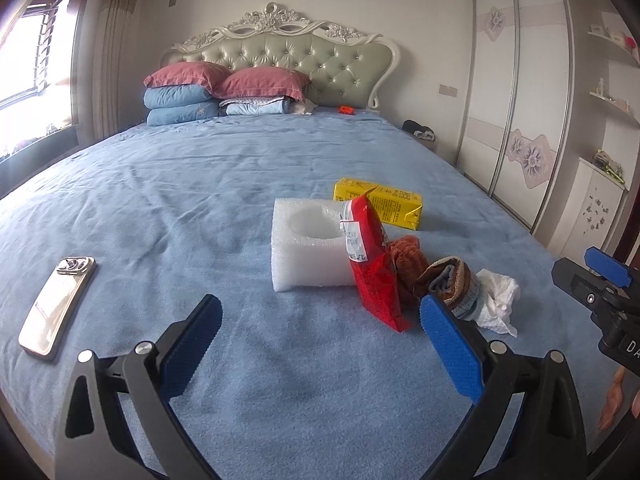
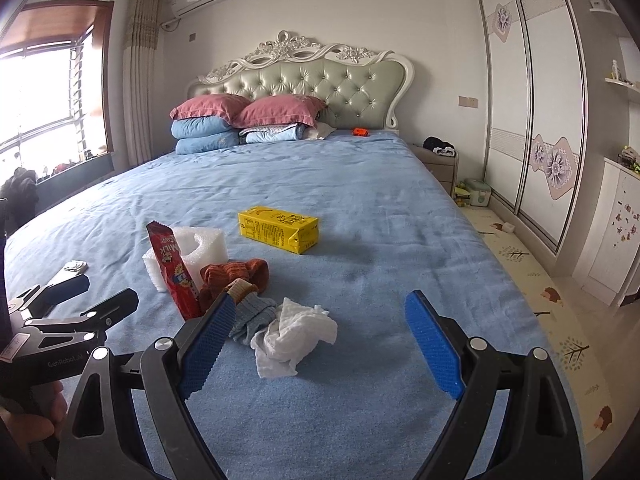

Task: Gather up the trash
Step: 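Grasp the crumpled white tissue with the right tool while the left tool grasps the red snack bag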

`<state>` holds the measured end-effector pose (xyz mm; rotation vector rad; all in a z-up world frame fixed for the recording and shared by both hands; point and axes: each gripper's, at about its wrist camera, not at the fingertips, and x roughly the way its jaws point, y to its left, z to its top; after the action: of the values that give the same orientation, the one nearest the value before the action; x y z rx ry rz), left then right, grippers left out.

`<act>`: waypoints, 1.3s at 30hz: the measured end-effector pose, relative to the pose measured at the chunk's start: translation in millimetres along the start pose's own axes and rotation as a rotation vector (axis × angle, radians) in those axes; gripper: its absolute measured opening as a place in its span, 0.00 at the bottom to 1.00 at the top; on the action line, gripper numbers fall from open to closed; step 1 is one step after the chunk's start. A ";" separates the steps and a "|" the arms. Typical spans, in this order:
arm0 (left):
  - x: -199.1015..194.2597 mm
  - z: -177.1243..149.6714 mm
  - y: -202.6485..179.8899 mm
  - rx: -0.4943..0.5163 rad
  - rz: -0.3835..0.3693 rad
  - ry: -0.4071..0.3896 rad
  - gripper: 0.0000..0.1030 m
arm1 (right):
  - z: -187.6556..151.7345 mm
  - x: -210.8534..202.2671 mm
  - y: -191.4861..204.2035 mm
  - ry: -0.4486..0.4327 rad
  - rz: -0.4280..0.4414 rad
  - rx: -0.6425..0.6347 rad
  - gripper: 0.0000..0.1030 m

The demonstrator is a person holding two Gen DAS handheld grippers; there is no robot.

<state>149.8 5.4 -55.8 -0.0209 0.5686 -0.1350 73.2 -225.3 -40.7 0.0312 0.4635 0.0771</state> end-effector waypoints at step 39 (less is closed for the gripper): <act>62.5 23.2 -16.5 -0.072 -0.059 0.120 0.87 | -7.5 49.0 -34.0 0.259 0.206 0.003 0.18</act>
<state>212.3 -19.8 -68.7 -0.0996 0.6925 -0.1739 115.8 -255.1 -70.9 0.0728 0.7183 0.2847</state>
